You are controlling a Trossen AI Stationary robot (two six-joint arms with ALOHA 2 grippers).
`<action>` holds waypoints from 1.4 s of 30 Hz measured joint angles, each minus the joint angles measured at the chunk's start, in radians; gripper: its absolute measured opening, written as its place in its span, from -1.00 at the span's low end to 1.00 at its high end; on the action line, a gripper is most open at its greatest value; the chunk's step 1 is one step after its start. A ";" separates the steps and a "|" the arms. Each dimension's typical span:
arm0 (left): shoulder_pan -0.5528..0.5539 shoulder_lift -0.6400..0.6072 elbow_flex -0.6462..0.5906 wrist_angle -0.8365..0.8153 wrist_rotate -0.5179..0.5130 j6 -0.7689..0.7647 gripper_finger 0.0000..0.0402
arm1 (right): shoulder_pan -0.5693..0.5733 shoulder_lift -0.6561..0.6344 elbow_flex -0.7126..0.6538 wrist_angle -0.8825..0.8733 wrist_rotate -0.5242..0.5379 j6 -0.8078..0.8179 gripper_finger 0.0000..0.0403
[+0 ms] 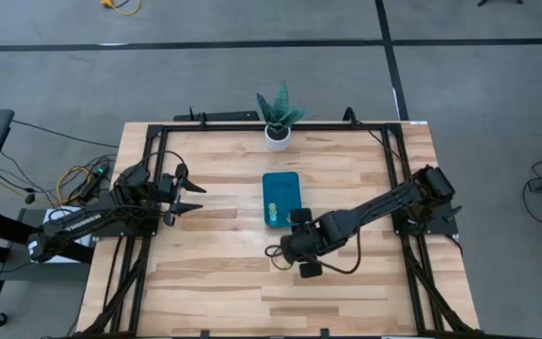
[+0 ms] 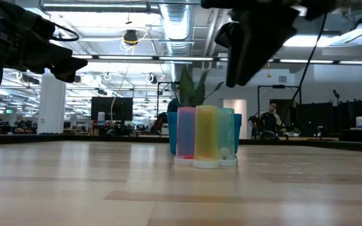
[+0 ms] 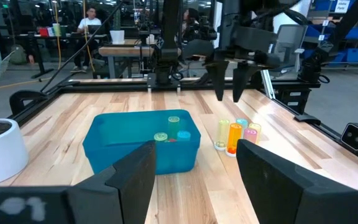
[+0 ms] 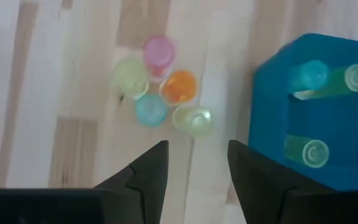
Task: Pick and place pill bottles into a basket
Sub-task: Put the yellow pill bottle into the blue container
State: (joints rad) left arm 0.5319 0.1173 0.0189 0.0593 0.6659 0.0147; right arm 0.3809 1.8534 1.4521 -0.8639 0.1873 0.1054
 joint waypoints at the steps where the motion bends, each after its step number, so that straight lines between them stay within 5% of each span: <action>1: 0.000 0.000 0.000 0.000 0.000 0.000 0.06 | 0.005 0.000 0.000 -0.010 0.002 -0.026 -0.22; 14: 0.000 0.000 0.000 0.000 0.000 0.000 0.06 | -0.020 0.034 0.001 -0.056 0.020 0.022 -0.24; 42: 0.000 0.000 0.000 0.000 0.000 0.000 0.06 | -0.076 0.165 0.141 -0.160 -0.006 -0.166 0.01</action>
State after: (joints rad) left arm 0.5320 0.1173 0.0189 0.0593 0.6662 0.0147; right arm 0.3053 2.0186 1.5929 -1.0240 0.1814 -0.0608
